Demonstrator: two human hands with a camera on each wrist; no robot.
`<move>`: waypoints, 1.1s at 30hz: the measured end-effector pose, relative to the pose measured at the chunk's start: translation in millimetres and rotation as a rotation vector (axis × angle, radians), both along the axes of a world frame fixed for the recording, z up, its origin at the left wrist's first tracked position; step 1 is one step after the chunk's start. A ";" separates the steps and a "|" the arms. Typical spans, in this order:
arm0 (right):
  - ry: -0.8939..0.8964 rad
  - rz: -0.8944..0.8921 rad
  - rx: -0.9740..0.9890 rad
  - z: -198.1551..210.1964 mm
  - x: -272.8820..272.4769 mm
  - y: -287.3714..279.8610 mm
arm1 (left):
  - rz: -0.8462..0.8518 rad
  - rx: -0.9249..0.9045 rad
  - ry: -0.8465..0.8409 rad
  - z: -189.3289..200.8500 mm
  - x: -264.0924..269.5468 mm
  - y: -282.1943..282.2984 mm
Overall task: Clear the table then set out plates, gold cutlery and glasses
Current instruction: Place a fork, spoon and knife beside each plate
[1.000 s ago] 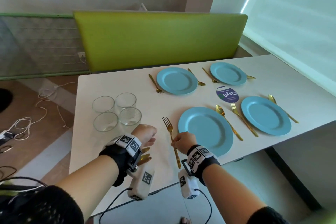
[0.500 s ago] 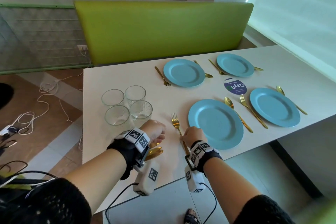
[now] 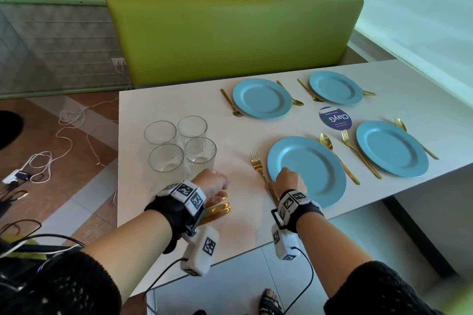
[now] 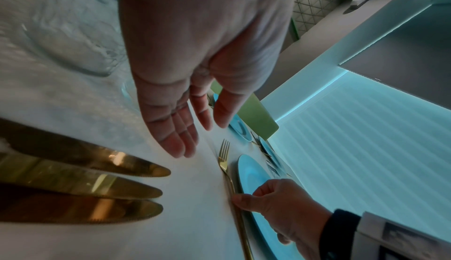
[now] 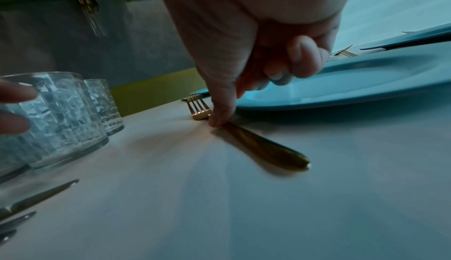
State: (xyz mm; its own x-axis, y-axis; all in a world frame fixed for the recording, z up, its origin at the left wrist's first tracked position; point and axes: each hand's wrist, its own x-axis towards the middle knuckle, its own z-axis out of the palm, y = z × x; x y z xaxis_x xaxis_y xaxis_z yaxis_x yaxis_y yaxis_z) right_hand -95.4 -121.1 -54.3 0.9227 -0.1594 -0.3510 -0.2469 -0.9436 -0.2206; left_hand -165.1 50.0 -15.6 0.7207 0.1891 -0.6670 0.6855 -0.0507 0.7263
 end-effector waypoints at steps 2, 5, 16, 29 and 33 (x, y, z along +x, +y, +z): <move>-0.002 0.007 -0.005 -0.7 0.2 -2.1 | -0.001 0.013 0.007 -1.4 -1.8 2.0; -0.007 0.022 -0.012 -0.5 -0.4 -3.9 | -0.010 0.028 0.004 -4.0 -3.6 5.1; -0.067 0.072 0.058 7.8 -11.0 2.9 | -0.552 0.740 0.168 -7.0 -30.8 33.6; -0.044 0.230 0.063 11.5 -49.6 9.7 | -0.948 1.134 0.107 -38.3 -76.3 46.6; -0.032 0.224 0.087 10.6 -57.1 10.0 | -0.996 1.207 0.071 -37.5 -73.2 46.9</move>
State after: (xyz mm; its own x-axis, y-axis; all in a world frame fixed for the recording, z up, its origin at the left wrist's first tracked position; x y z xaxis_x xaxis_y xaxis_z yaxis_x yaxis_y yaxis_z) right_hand -152.5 -111.2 -43.7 0.9425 0.0805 -0.3245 -0.0249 -0.9510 -0.3082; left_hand -238.3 96.9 -53.1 0.8512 0.1009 -0.5150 0.0530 -0.9928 -0.1070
